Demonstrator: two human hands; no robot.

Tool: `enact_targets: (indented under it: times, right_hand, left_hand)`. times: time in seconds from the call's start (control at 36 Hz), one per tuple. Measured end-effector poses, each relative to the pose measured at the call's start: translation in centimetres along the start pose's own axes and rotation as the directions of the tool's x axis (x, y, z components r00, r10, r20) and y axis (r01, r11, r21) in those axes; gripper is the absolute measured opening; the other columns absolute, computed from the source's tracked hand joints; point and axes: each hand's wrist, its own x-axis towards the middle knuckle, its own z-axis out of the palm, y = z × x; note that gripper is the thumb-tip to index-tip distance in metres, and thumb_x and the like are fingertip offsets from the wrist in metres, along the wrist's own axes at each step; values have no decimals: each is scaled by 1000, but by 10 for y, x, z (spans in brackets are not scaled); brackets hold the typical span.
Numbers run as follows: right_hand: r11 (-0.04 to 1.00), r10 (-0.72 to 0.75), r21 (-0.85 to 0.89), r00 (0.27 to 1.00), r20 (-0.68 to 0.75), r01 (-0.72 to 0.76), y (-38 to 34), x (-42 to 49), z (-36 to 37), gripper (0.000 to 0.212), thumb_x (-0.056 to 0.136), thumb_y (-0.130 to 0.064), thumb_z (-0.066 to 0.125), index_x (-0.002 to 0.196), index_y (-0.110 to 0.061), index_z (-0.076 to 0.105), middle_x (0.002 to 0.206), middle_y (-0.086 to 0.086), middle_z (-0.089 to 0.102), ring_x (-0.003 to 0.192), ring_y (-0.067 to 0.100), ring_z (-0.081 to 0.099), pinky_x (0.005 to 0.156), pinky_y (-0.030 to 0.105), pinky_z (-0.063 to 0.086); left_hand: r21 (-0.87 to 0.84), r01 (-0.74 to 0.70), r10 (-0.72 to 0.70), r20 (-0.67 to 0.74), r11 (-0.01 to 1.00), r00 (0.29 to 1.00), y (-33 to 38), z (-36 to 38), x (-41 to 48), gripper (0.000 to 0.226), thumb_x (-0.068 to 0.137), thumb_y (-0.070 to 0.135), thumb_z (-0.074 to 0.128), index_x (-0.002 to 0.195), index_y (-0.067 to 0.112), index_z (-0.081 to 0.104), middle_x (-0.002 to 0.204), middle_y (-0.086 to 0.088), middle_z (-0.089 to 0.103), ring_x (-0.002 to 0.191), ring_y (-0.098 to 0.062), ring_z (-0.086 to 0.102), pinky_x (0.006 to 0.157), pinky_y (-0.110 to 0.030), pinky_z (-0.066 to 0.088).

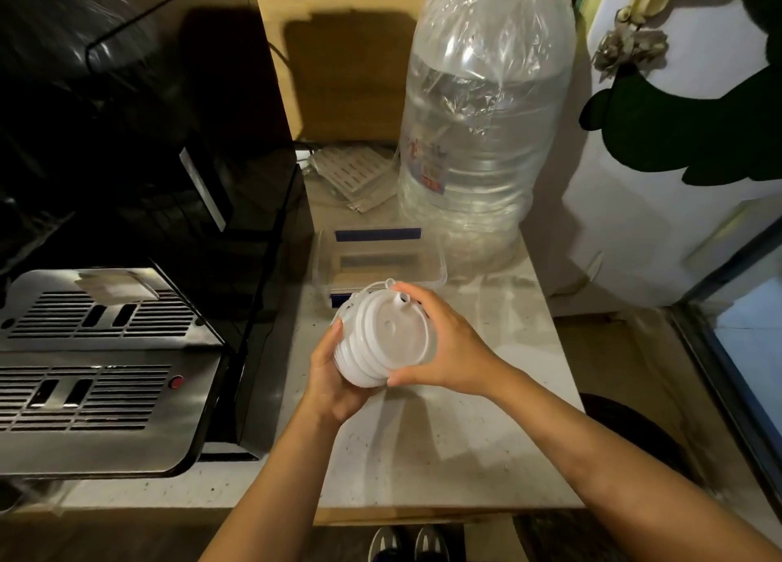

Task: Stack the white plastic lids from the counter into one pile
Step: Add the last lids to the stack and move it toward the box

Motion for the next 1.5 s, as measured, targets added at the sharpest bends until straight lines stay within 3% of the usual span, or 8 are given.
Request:
enact_targets:
  times: [0.11,0.28,0.92,1.08,1.19,1.31,1.42,1.5]
  right_hand:
    - [1000,-3,-18,999,32,4,0,6,4,96,53,-35,84,119,-58,19,127,-34,27,118,1,33,94,20,33]
    - [998,-5,-54,998,60,8,6,12,5,99,53,-35,84,131,-44,23,123,-31,29,112,-6,31,85,7,27]
    - [982,-92,-149,982,166,117,12,34,-3,96,59,-30,81,134,-38,21,144,-15,25,118,-8,25,91,5,20]
    - [979,-124,-139,977,172,148,14,42,-6,94,60,-28,81,129,-45,20,132,-35,19,117,-12,23,89,-6,19]
    - [976,-126,-152,974,188,155,14,49,-7,95,60,-30,81,130,-44,19,134,-28,19,118,-12,20,89,-5,19]
    - [975,-134,-148,972,192,164,14,59,-10,97,58,-28,82,125,-53,15,130,-39,15,117,-14,21,89,-6,19]
    - [987,-104,-105,983,151,121,12,69,-15,100,56,-25,83,125,-54,17,131,-30,26,119,-4,30,94,11,27]
    - [991,-104,-71,988,116,112,9,77,-21,102,54,-27,83,121,-65,14,124,-41,24,116,-3,31,90,12,29]
  left_hand:
    - [3,-13,13,16,1000,1000,2,3,3,62,48,55,79,99,22,71,94,-5,74,86,-20,70,72,-34,58]
    - [-33,-29,29,20,999,999,4,9,5,63,41,52,84,93,18,73,89,-7,75,81,-20,70,68,-34,59]
    - [29,-49,49,30,998,998,17,9,21,58,36,50,85,86,24,74,81,-4,74,74,-18,70,64,-33,59]
    - [26,-44,43,21,999,999,20,7,26,58,33,46,85,85,22,74,79,-5,73,73,-18,69,62,-33,58]
    - [2,-36,36,9,999,999,23,4,31,61,32,42,86,87,20,72,82,-7,72,73,-21,68,61,-34,57]
    - [5,-51,51,5,999,999,29,3,36,61,34,42,85,90,20,71,83,-8,73,76,-21,69,61,-34,59]
    - [-37,-71,71,-21,997,997,35,4,45,55,35,43,85,85,21,75,82,-7,75,75,-21,71,63,-34,59]
    - [-66,-83,84,12,994,996,43,6,53,54,40,42,84,89,19,75,87,-9,75,80,-23,72,64,-35,59]
